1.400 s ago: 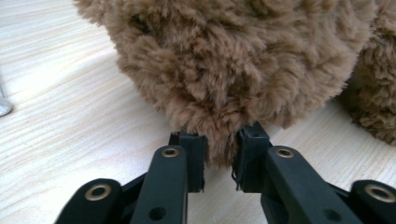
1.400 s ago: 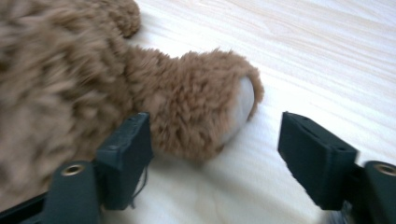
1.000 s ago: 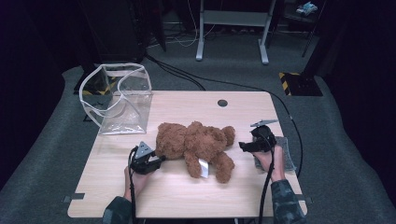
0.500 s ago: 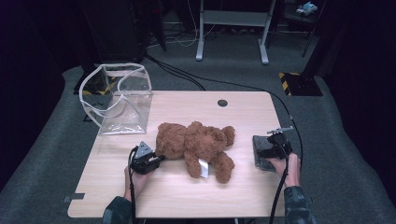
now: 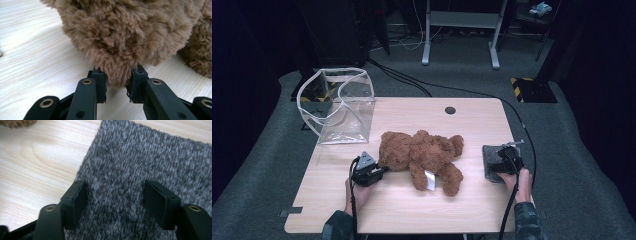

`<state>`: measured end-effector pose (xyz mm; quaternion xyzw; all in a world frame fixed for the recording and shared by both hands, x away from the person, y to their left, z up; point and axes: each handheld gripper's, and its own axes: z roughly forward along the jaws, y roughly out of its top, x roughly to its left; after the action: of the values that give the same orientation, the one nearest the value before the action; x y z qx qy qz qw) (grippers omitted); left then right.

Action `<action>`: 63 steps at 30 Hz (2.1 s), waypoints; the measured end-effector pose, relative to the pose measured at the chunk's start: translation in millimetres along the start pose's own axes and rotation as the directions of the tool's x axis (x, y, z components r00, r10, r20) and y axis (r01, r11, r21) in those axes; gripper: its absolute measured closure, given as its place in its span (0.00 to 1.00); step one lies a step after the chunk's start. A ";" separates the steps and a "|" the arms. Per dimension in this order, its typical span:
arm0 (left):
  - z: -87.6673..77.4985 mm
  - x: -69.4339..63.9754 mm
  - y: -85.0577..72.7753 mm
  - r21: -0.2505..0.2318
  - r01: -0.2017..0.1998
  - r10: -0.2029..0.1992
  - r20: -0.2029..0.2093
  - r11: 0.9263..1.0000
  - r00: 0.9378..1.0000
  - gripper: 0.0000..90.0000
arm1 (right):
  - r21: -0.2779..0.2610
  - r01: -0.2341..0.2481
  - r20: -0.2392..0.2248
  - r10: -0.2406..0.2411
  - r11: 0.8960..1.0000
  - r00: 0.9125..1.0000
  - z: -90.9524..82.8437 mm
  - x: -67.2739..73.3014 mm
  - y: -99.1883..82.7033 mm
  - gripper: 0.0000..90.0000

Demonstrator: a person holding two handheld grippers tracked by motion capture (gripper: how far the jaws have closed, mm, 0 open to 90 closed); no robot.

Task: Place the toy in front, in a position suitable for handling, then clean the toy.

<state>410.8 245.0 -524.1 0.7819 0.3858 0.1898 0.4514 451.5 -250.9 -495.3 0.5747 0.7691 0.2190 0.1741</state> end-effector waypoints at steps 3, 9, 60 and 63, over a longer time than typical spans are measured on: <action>0.0 0.0 0.0 -0.001 0.000 0.000 0.000 1.000 1.000 0.80 | -0.005 -0.011 -0.002 0.011 1.000 1.000 1.4 -1.1 -1.7 0.41; 0.0 -0.1 0.0 0.000 0.000 0.000 0.001 1.000 1.000 0.81 | -0.007 -0.032 -0.017 0.032 0.999 0.999 2.0 -1.9 -4.2 0.52; 1.1 -1.5 -0.2 -0.014 -0.004 0.004 -0.006 1.000 1.000 0.84 | -0.233 0.156 -0.135 -0.191 0.960 0.972 -62.5 60.0 75.0 0.89; 1.2 -1.5 -0.3 -0.015 -0.005 0.005 -0.005 1.000 1.000 0.84 | -0.240 0.165 -0.138 -0.201 0.957 0.970 -64.1 67.0 81.0 0.89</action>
<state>410.5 243.2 -524.9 0.7790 0.3836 0.1959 0.4557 465.0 -175.6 -398.9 0.4576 0.8006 0.3340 0.1954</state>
